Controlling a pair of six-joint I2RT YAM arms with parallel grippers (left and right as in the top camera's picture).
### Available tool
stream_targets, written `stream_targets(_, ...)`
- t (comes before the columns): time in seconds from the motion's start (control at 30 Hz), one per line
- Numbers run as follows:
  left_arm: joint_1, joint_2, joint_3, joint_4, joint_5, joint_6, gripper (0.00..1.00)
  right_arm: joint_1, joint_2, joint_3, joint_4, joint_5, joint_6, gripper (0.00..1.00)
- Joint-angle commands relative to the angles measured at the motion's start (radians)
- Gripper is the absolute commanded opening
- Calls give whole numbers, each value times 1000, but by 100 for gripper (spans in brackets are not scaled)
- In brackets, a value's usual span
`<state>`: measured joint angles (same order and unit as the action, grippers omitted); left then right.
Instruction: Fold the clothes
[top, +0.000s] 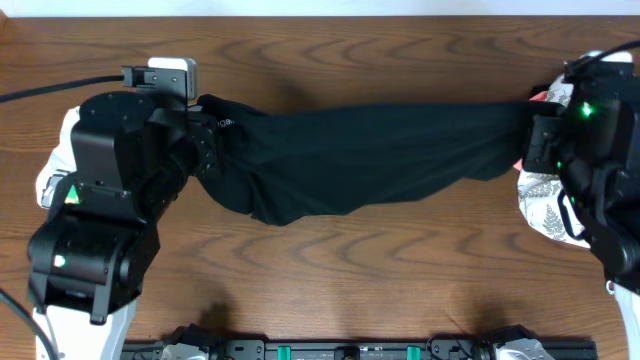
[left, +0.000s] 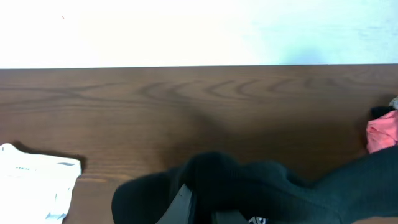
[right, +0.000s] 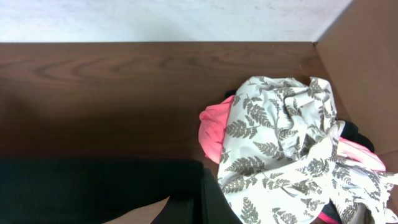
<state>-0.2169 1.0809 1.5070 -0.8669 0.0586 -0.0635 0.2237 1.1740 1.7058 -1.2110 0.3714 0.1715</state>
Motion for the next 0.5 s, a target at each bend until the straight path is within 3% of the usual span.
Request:
stream_targets(0.0,6,-50,69,-10,16,-32,6,-8,-38,31,-3,21,0,1)
stream_targets(0.23,6,-100,80,-11,16,-72,6,-8,-48,48,-11,13,-1,1)
stream_targets(0.47,11,107,80,17,16,-60,6,-17,193,48,6,-19,-7,1)
